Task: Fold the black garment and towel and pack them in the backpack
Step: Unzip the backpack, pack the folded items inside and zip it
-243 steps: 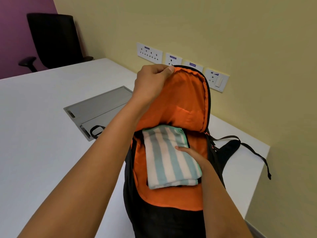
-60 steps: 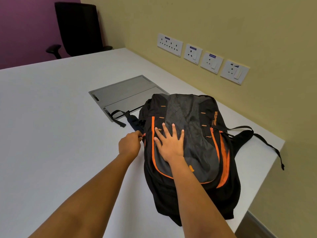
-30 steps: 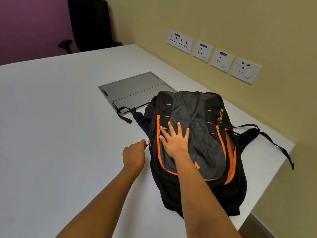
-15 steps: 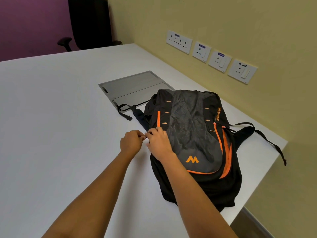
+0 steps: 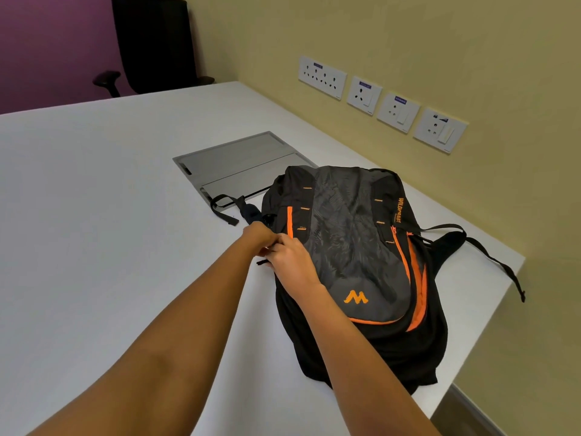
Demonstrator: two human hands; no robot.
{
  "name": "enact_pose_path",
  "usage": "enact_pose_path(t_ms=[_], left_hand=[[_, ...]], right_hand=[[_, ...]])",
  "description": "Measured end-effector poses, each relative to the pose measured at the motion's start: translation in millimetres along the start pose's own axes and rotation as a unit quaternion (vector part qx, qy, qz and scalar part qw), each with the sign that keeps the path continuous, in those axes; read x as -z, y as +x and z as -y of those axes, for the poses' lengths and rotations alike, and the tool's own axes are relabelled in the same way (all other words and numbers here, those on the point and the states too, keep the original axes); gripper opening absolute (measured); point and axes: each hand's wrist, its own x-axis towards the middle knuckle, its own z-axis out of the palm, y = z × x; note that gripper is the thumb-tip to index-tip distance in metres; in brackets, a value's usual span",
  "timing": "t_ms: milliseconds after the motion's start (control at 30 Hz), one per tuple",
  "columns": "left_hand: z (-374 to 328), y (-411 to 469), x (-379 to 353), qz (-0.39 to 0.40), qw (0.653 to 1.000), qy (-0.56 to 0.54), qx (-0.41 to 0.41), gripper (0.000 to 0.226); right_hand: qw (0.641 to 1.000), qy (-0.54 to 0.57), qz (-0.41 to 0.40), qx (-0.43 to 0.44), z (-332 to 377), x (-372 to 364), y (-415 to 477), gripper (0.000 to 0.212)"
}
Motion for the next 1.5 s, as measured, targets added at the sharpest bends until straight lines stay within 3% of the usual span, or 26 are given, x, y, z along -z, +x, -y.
enact_pose_path(t_ms=[167, 267, 367, 433, 500, 667, 767, 967, 1100, 1200, 1333, 1433, 1500], left_hand=[[-1.8, 7.0, -6.8, -0.072, 0.997, 0.040, -0.008, 0.019], [0.7, 10.8, -11.8, -0.085, 0.996, 0.002, -0.005, 0.020], [5.3, 15.9, -14.4, -0.096, 0.995, -0.020, -0.010, 0.042], [7.2, 18.0, -13.6, -0.102, 0.994, -0.035, -0.018, 0.036], [8.2, 20.7, -11.7, -0.113, 0.992, -0.055, -0.029, 0.023], [8.5, 13.1, -13.1, -0.158, 0.983, -0.069, -0.064, 0.040], [13.2, -2.4, -18.1, -0.156, 0.982, -0.063, -0.089, 0.030], [40.2, -37.7, -25.7, -0.152, 0.986, -0.036, -0.058, 0.038], [60.6, -66.1, -46.2, -0.061, 0.997, -0.014, -0.034, 0.045], [65.3, -82.7, -56.3, -0.058, 0.998, -0.009, -0.025, 0.045], [63.4, -91.3, -56.6, -0.071, 0.997, -0.031, -0.028, 0.042], [61.4, -94.8, -57.4, -0.086, 0.995, -0.044, -0.024, 0.039], [58.8, -99.4, -58.5, -0.088, 0.995, -0.051, -0.019, 0.033]], right_hand=[[0.998, -0.008, -0.019, 0.054, -7.2, -0.2, 2.9, 0.021], [0.990, 0.030, -0.026, 0.133, -10.2, 5.5, 2.9, 0.019], [0.974, 0.068, -0.016, 0.214, -4.5, 9.2, -15.1, 0.016], [0.966, 0.098, -0.013, 0.240, -1.2, 12.2, -35.7, 0.010], [0.959, 0.114, -0.029, 0.259, -3.8, 15.6, -57.2, 0.004], [0.950, 0.101, -0.095, 0.281, -25.5, 34.4, -91.6, 0.021], [0.959, 0.067, -0.092, 0.261, -27.3, 33.7, -95.1, 0.014], [0.984, 0.101, -0.081, 0.121, -9.9, 31.5, -105.1, 0.009], [0.969, 0.221, -0.037, -0.105, 9.5, 33.0, -114.7, 0.017], [0.917, 0.308, -0.040, -0.249, 28.1, 40.1, -117.3, 0.020], [0.812, 0.409, -0.080, -0.409, 49.0, 45.1, -114.5, 0.020], [0.744, 0.461, -0.089, -0.475, 55.0, 44.1, -115.6, 0.019], [0.724, 0.472, -0.109, -0.491, 58.5, 45.1, -119.0, 0.018]])
